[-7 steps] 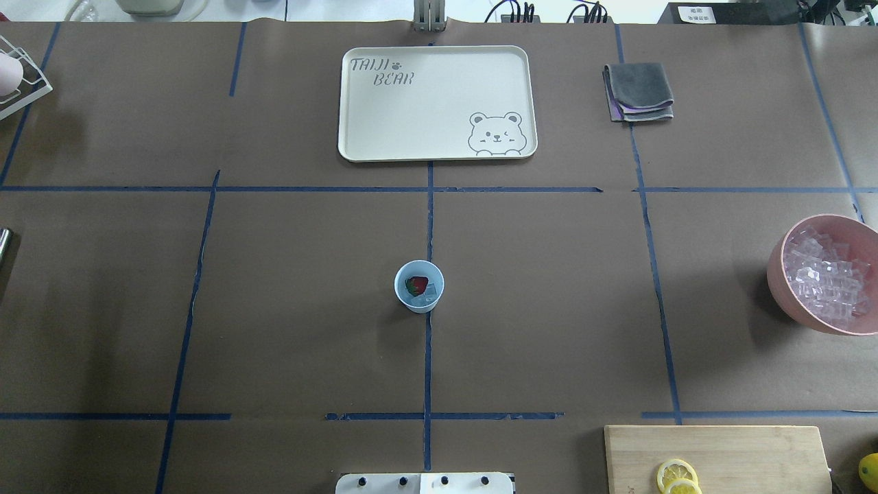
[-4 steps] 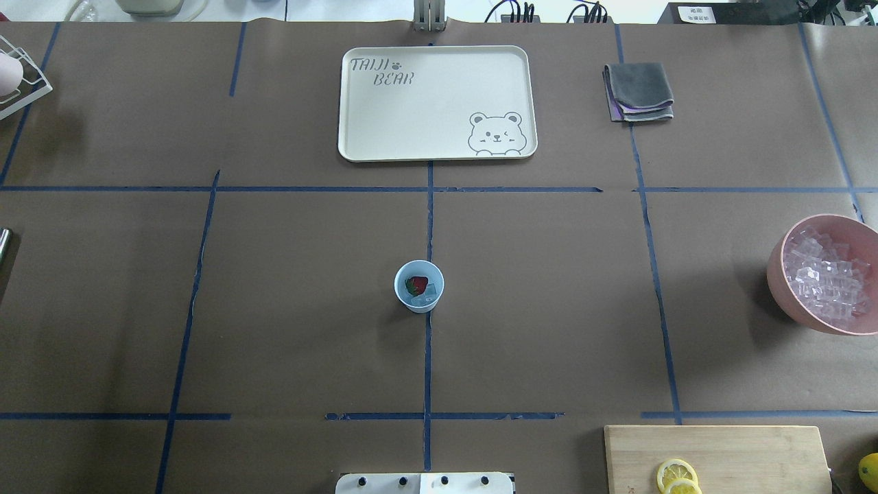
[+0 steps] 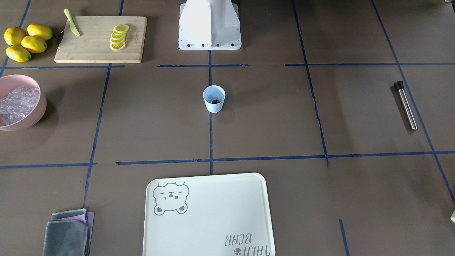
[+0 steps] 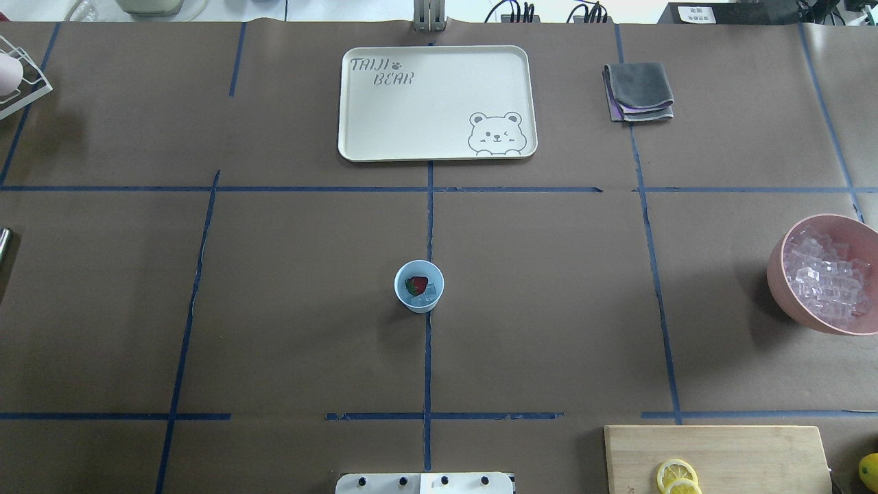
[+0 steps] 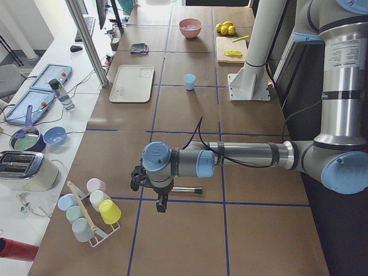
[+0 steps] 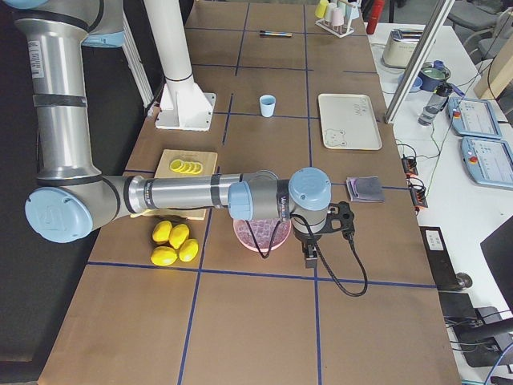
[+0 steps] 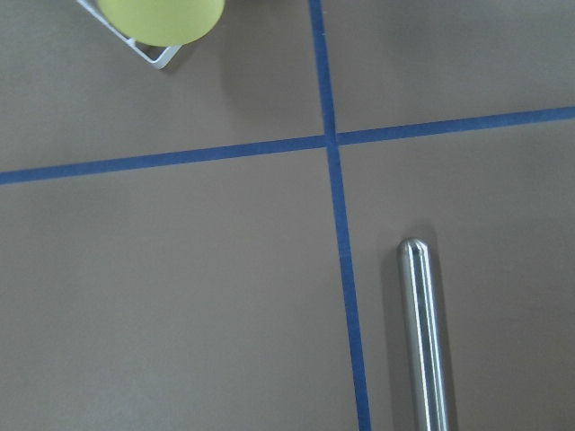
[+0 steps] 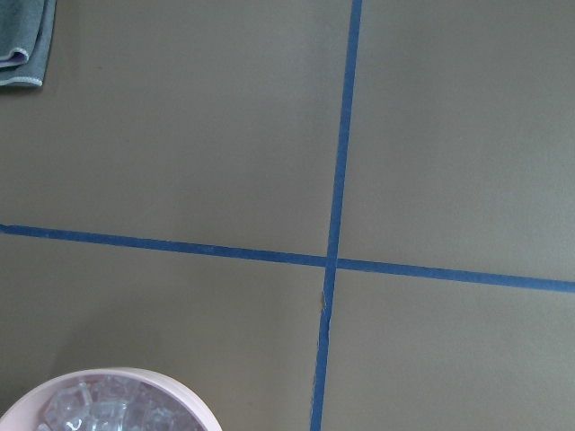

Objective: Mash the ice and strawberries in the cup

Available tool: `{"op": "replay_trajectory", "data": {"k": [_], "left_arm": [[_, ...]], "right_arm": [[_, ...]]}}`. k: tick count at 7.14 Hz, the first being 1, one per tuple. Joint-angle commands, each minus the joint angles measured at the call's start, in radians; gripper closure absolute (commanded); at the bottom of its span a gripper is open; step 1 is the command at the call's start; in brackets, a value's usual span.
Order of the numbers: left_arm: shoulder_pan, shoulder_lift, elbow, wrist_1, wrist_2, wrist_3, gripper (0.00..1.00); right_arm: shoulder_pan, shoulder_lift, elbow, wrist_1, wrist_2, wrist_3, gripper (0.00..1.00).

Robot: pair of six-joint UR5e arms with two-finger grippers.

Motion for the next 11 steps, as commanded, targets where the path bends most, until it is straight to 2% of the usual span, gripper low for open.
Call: {"op": "replay_trajectory", "data": {"k": [1, 6, 11], "left_arm": [[-0.006, 0.011, 0.009, -0.003, -0.006, -0.004, 0.00], [-0.006, 0.011, 0.007, -0.008, -0.008, -0.005, 0.00], [-0.006, 0.012, 0.003, -0.008, -0.008, -0.005, 0.00]], "right_arm": [[0.000, -0.002, -0.013, -0.001, 0.008, 0.000, 0.00], [0.000, -0.021, -0.090, 0.016, 0.010, -0.006, 0.00], [0.001, -0.052, -0.110, 0.066, 0.008, -0.005, 0.00]]}}
